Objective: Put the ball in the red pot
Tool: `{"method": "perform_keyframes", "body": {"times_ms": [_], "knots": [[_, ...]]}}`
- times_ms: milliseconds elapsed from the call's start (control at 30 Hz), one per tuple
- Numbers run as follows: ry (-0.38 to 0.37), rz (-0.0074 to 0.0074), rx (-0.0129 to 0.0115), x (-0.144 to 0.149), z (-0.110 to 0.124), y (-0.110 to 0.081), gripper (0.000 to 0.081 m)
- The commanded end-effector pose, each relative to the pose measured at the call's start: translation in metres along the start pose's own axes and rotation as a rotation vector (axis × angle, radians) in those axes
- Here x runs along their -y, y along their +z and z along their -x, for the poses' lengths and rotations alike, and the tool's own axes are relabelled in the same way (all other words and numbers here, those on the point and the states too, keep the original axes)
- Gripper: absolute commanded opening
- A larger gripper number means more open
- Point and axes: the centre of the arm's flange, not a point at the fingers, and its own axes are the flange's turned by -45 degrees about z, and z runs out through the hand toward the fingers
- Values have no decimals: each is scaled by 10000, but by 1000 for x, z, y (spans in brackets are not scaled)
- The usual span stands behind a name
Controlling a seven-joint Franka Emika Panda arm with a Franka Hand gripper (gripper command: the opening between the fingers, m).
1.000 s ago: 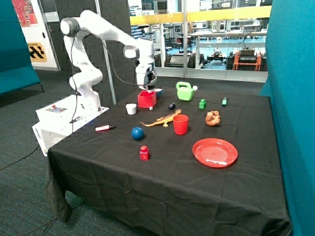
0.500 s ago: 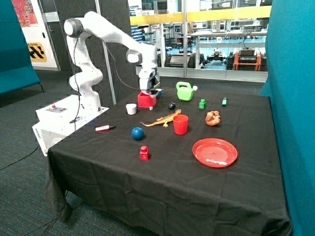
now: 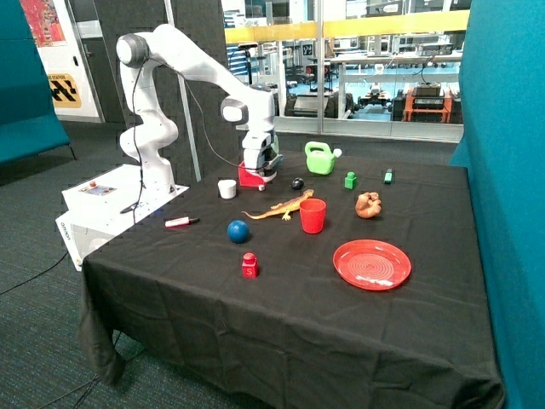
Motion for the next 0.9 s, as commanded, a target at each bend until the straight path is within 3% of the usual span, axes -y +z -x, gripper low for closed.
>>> {"method": "perform_keyframes", "body": {"times_ms": [0, 333, 867], "knots": [[-156, 14, -14, -7, -6, 22, 0], [-237, 14, -14, -3, -2, 43, 0], [-515, 14, -13, 0, -14, 53, 0]]}}
